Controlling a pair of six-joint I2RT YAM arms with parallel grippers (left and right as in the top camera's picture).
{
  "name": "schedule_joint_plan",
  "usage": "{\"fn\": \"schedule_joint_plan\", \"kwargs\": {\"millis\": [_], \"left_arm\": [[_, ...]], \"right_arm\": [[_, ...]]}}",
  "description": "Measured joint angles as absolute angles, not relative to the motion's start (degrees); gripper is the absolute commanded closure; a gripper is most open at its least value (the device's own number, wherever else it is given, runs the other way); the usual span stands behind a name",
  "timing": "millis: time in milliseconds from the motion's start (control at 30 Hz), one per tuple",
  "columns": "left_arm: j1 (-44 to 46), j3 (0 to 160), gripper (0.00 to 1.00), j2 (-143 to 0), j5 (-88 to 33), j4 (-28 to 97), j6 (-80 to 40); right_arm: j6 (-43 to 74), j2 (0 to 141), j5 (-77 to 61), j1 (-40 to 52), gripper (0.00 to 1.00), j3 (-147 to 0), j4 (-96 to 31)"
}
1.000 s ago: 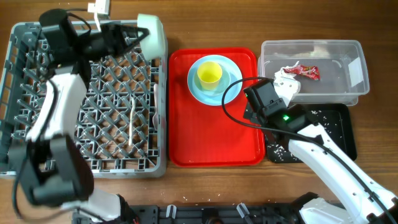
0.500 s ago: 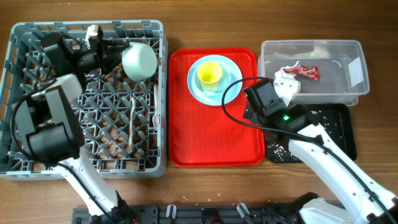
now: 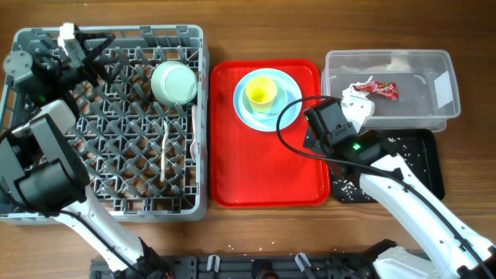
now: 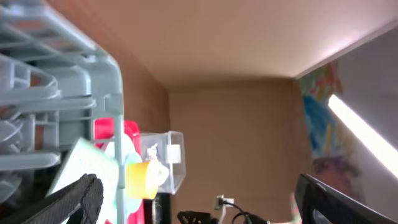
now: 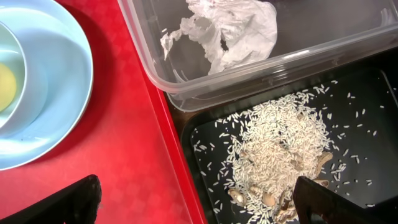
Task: Sort waste into correct bins and load items into the dishwasher rack
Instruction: 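Move the left gripper back to the tray and grasp the yellow cup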
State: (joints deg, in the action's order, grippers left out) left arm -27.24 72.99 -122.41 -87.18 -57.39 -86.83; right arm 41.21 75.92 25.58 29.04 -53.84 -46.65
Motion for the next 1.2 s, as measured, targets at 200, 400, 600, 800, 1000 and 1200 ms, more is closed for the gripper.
{"fn": "schedule_joint_plan", "kwargs": {"millis": [200, 400, 600, 800, 1000, 1200], "left_arm": [[-22.1, 73.1, 0.01, -112.1, -86.8, -79.8, -105.2], [-11.9, 73.6, 0.01, -105.2, -83.5, -75.2, -111.3], [-5.6, 73.6, 0.01, -105.2, -76.6, -52.8, -103.7], [0.1, 73.6, 0.01, -105.3, -67.0, -30.4, -84.6], [8.4, 75.3, 0.01, -105.3, -56.1, -11.1, -64.7], [16.9, 84.9, 0.01, -105.3, -40.3, 18.0, -44.7]], "right_arm": [[41.2, 75.9, 25.6, 29.0, 0.0, -53.8, -46.7], [41.2, 75.9, 25.6, 29.0, 0.0, -53.8, -46.7], [41.2, 75.9, 25.6, 29.0, 0.0, -53.8, -46.7], [41.2, 75.9, 25.6, 29.0, 0.0, -53.8, -46.6], [41.2, 75.9, 25.6, 29.0, 0.0, -53.8, -46.7], [41.2, 75.9, 25.6, 29.0, 0.0, -53.8, -46.6]]}}
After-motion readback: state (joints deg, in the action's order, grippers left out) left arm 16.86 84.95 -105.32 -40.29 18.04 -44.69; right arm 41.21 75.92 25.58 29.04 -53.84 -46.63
